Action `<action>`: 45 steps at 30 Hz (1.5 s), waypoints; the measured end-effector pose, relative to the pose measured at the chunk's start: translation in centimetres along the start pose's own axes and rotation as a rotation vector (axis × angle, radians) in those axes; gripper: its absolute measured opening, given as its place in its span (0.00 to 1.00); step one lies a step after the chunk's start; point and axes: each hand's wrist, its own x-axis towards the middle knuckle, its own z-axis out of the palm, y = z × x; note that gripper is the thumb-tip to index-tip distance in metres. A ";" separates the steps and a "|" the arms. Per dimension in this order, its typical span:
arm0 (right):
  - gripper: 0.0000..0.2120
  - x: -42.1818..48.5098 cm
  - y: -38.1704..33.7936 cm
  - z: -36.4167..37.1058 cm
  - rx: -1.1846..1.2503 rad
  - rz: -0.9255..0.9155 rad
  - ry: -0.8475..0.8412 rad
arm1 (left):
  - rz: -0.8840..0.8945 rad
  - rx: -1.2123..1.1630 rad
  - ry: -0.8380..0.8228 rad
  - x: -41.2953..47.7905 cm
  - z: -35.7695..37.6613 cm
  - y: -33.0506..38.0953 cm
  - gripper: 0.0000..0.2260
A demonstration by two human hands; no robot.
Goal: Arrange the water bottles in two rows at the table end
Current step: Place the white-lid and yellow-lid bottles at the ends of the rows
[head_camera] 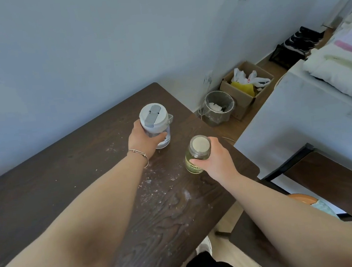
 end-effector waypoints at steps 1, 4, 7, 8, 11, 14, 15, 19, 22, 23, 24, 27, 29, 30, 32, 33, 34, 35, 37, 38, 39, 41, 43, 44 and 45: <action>0.40 -0.7 -0.1 0.2 0.000 0.004 0.008 | 0.003 -0.010 0.003 -0.8 -0.8 -0.3 0.35; 0.40 -3.3 -0.6 1.0 0.006 0.021 0.031 | 0.007 -0.020 0.017 -3.5 -3.2 -1.6 0.34; 0.40 -6.2 -1.4 1.9 0.033 0.036 0.064 | -0.005 -0.015 0.029 -6.5 -5.1 -3.0 0.33; 0.39 -7.1 -1.7 2.2 0.038 0.039 0.073 | -0.007 -0.016 0.031 -7.5 -5.6 -3.3 0.33; 0.39 -9.7 -2.7 2.9 0.050 0.044 0.088 | 0.007 -0.005 0.021 -10.6 -7.2 -4.3 0.33; 0.40 -11.8 -3.4 3.3 0.058 0.042 0.100 | 0.003 -0.012 0.030 -13.7 -8.6 -5.0 0.32; 0.40 -12.5 -3.5 3.4 0.061 0.042 0.100 | -0.007 -0.021 0.037 -14.8 -9.0 -5.2 0.32; 0.39 -14.9 -3.5 3.6 0.078 0.004 0.085 | -0.055 -0.048 0.094 -19.4 -10.2 -6.5 0.32; 0.38 -16.7 -3.3 3.4 0.083 -0.047 0.062 | -0.093 -0.068 0.165 -23.3 -10.9 -7.5 0.32; 0.38 -17.3 -3.3 3.4 0.082 -0.068 0.049 | -0.111 -0.078 0.193 -24.6 -11.2 -7.7 0.31; 0.38 -17.9 -3.4 3.4 0.081 -0.088 0.036 | -0.133 -0.091 0.223 -26.0 -11.5 -8.0 0.31; 0.38 -20.2 -3.5 3.7 0.086 -0.148 -0.011 | -0.195 -0.116 0.305 -30.4 -12.4 -8.8 0.32; 0.39 -21.9 -3.9 4.2 0.083 -0.192 -0.044 | -0.228 -0.120 0.353 -33.0 -13.2 -9.4 0.32; 0.39 -22.7 -4.1 4.5 0.086 -0.213 -0.062 | -0.241 -0.125 0.376 -34.2 -13.7 -9.7 0.32; 0.38 -24.4 -4.7 5.2 0.095 -0.249 -0.095 | -0.250 -0.136 0.415 -36.6 -14.7 -10.3 0.32; 0.38 -25.3 -5.1 5.7 0.100 -0.266 -0.111 | -0.254 -0.138 0.434 -37.7 -15.2 -10.6 0.32; 0.37 -26.1 -5.6 6.1 0.105 -0.283 -0.127 | -0.260 -0.141 0.453 -38.8 -15.8 -10.9 0.32; 0.37 -26.9 -6.1 6.6 0.109 -0.300 -0.144 | -0.270 -0.143 0.473 -39.8 -16.5 -11.4 0.32; 0.36 -28.5 -7.1 7.6 0.107 -0.331 -0.181 | -0.287 -0.148 0.510 -41.6 -17.7 -12.4 0.33; 0.36 -29.3 -7.6 8.1 0.108 -0.345 -0.196 | -0.292 -0.144 0.525 -42.3 -18.4 -12.9 0.33; 0.36 -30.1 -8.1 8.8 0.110 -0.357 -0.207 | -0.297 -0.136 0.538 -43.1 -19.0 -13.5 0.33; 0.36 -31.6 -8.9 10.1 0.107 -0.377 -0.224 | -0.311 -0.115 0.558 -44.4 -20.3 -14.9 0.33; 0.36 -33.3 -9.6 11.7 0.095 -0.387 -0.234 | -0.321 -0.104 0.567 -45.8 -21.6 -16.5 0.33; 0.36 -34.2 -9.9 12.5 0.088 -0.389 -0.238 | -0.320 -0.104 0.567 -46.5 -22.2 -17.3 0.33; 0.36 -35.1 -10.2 13.2 0.079 -0.389 -0.242 | -0.317 -0.104 0.564 -47.1 -22.8 -18.2 0.34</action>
